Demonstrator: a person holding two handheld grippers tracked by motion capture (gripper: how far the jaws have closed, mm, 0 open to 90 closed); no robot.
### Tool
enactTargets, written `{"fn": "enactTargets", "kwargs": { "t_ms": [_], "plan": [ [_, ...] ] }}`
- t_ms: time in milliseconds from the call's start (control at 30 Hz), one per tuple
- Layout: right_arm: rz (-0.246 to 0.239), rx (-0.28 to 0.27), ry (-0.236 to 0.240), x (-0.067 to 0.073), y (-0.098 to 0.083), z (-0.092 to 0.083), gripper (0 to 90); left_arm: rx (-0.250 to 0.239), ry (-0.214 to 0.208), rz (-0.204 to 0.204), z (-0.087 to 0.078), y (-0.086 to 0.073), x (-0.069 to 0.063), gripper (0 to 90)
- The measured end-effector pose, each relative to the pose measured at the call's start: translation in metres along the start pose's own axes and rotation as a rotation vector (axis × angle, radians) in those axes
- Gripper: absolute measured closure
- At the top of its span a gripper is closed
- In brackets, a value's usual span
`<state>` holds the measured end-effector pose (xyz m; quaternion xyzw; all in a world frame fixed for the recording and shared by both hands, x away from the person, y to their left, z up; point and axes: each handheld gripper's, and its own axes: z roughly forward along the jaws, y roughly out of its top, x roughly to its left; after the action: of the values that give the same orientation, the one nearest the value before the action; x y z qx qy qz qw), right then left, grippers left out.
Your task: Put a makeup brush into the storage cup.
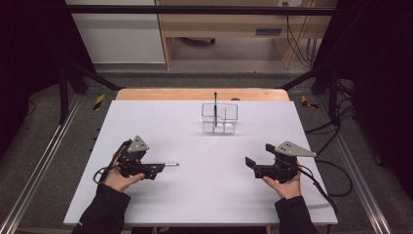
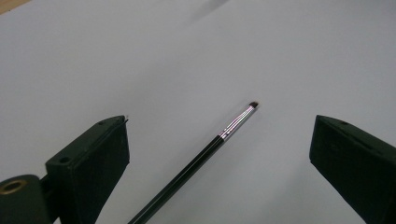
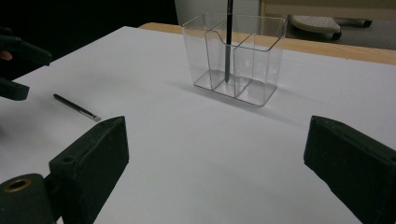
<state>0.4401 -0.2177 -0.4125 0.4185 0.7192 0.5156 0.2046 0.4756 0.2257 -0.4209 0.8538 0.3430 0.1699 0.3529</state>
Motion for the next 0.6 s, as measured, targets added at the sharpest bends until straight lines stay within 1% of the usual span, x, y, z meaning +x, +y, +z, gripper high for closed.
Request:
{"fn": "enactTargets", "kwargs": {
  "t_ms": [67, 233, 400, 533, 600],
  "plan": [
    [-0.002, 0.001, 0.001, 0.000, 0.000, 0.000, 7.2, 0.006, -0.002, 0.006, 0.002, 0.000, 0.001, 5.8],
    [-0.010, 0.003, 0.005, 0.002, 0.001, 0.000, 7.2, 0.027, 0.003, 0.005, 0.007, -0.001, 0.002, 5.8],
    [-0.008, 0.002, 0.010, 0.003, 0.002, 0.000, 7.3, 0.050, -0.003, 0.008, 0.011, -0.003, 0.002, 5.8],
    [-0.018, 0.003, 0.005, 0.004, 0.002, -0.001, 7.3, 0.073, -0.005, 0.021, 0.016, -0.005, 0.001, 5.9],
    [-0.023, 0.002, 0.003, 0.004, 0.003, -0.001, 7.3, 0.075, -0.005, 0.030, 0.016, -0.005, 0.000, 6.3]
  ]
}}
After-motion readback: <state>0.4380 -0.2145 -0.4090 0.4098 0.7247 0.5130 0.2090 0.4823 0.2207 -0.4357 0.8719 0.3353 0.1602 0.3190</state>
